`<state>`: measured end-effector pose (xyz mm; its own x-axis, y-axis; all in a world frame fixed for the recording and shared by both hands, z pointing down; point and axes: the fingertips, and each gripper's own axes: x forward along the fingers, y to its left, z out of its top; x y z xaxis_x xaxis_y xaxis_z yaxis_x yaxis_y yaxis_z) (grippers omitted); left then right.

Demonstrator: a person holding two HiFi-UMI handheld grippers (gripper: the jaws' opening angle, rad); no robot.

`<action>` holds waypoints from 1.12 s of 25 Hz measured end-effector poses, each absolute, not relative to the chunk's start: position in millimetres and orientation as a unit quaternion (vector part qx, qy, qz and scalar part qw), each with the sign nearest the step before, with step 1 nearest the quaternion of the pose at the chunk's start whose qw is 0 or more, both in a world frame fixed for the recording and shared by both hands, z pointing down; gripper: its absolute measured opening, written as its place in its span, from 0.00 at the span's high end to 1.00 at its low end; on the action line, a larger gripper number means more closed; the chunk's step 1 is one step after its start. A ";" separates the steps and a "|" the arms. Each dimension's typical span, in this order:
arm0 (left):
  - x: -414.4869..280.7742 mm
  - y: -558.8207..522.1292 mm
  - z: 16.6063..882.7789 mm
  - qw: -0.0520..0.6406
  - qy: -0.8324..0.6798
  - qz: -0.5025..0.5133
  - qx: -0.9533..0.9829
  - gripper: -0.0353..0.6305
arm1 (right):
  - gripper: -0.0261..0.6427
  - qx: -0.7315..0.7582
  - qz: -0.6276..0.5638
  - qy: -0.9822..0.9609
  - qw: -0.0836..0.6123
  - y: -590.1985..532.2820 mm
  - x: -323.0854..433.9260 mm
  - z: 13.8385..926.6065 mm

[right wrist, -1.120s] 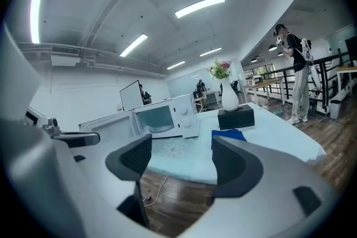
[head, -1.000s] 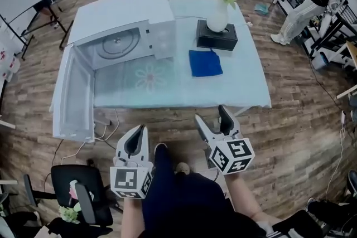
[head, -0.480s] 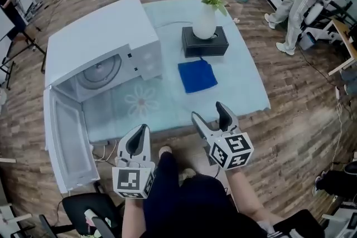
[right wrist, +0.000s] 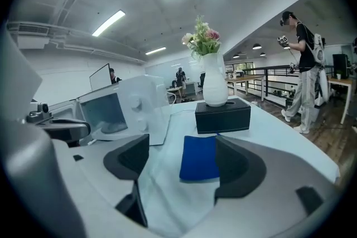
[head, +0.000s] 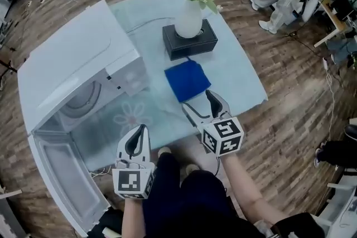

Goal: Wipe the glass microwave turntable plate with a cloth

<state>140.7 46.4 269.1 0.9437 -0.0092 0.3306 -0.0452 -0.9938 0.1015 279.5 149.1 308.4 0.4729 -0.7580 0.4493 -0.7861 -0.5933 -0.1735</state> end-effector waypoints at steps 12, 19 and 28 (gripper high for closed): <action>192.1 13.7 322.6 0.055 0.018 0.203 0.977 0.94 | 0.48 0.856 0.308 -0.407 0.083 111.9 348.7 393.3; 202.9 6.6 333.9 0.070 0.001 0.220 0.973 0.94 | 0.48 0.828 0.374 -0.391 0.149 108.4 374.0 445.2; 205.5 4.1 343.1 0.083 -0.026 0.231 0.969 0.94 | 0.48 0.825 0.394 -0.376 0.149 107.8 377.0 453.3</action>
